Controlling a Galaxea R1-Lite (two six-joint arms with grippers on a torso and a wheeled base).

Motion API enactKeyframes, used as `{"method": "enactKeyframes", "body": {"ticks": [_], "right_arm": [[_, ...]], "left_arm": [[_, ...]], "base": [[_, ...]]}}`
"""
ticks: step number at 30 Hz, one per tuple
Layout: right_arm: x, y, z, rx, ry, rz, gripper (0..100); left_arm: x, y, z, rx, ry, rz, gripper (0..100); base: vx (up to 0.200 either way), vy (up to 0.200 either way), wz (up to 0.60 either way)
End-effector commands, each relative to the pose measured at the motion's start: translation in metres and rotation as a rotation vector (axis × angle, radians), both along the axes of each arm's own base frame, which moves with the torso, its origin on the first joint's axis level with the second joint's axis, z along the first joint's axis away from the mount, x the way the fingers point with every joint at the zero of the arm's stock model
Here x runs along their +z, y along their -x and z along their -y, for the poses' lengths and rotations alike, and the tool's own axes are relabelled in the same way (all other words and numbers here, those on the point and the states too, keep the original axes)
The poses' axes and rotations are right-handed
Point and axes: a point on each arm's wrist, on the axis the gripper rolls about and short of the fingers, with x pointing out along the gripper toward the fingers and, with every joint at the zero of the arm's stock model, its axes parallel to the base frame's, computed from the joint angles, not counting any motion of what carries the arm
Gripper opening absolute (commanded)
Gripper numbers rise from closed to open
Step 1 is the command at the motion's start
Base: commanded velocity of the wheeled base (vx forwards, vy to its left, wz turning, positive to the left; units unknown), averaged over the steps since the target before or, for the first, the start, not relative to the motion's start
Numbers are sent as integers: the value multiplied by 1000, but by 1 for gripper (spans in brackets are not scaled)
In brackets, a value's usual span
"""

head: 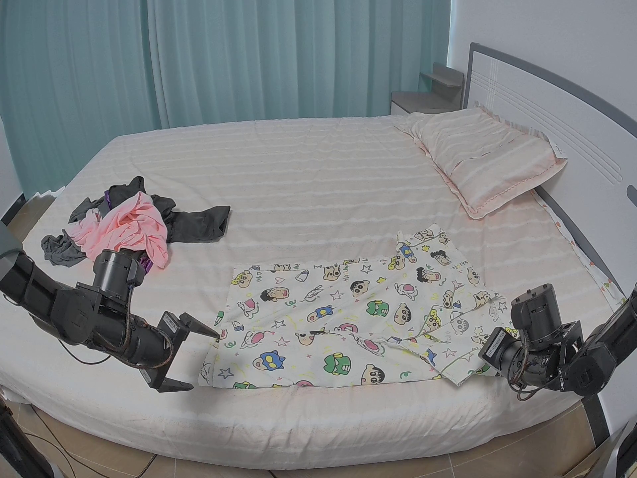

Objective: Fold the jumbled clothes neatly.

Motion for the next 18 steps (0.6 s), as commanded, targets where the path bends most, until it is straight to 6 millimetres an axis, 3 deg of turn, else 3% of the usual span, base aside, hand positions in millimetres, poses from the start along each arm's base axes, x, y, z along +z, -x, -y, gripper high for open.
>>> {"method": "enactKeyframes", "body": {"ticks": [1,2,10,18], "right_arm": [[1,2,-1,6,-1,2,0],[1,2,-1,7,0,2,100],[-1,10,-4,52,22,-13,100],[17,2,-10,85,-50,64,100]], "left_arm": [[-1,0,0,0,0,-2,100],[-1,0,0,0,0,-2,100],[-1,0,0,0,0,-2,100],[0,0,2,-9,2,-1,100]], "base": [[0,0,0],[0,0,0],[0,0,0],[0,0,0]]}}
